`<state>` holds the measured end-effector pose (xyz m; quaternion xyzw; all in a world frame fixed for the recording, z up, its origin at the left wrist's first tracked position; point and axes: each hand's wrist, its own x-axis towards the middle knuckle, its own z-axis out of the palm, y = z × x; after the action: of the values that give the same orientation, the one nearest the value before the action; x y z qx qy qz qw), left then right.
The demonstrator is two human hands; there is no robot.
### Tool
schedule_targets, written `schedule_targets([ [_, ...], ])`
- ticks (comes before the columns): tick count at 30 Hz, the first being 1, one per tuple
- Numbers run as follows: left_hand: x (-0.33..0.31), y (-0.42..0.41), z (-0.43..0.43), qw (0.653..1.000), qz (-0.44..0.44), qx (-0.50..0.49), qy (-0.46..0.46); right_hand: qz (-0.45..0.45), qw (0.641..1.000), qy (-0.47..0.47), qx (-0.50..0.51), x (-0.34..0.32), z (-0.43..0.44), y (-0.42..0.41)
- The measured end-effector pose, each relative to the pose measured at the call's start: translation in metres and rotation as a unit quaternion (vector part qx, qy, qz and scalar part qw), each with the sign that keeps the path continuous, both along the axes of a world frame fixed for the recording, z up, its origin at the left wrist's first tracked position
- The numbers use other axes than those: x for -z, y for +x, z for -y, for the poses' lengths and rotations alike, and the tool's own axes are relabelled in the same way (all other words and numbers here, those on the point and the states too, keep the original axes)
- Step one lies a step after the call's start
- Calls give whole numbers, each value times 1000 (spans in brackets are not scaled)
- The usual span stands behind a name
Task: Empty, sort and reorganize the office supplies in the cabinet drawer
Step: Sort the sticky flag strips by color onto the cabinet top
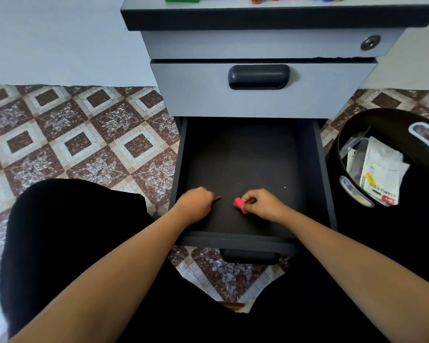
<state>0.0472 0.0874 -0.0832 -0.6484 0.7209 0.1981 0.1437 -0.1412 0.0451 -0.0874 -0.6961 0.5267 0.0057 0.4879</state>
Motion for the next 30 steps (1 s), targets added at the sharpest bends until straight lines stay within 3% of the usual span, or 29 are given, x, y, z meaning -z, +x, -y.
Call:
schedule_targets([
  [4,-3,-2,-1,998,-12,-49,-21,14,1000,14,20,0,1,1],
  [7,-6,-2,3,973,-133,-185,-34,59,994,51,70,-4,1,4],
  [9,-9,-6,8,927,-242,-286,-31,104,983,95,117,-9,1,7],
  [11,-13,-14,10,859,-358,-366,-3,143,969,137,150,-14,2,10],
  [14,-18,-22,10,791,-451,-412,28,182,950,175,182,-18,3,13],
  [20,-20,-28,9,737,-500,-456,21,203,935,190,220,-23,-1,19],
  [25,-19,-29,8,722,-508,-470,18,183,945,137,236,-27,-4,23],
  [30,-19,-30,9,681,-538,-495,40,155,953,95,241,-31,-6,26],
])
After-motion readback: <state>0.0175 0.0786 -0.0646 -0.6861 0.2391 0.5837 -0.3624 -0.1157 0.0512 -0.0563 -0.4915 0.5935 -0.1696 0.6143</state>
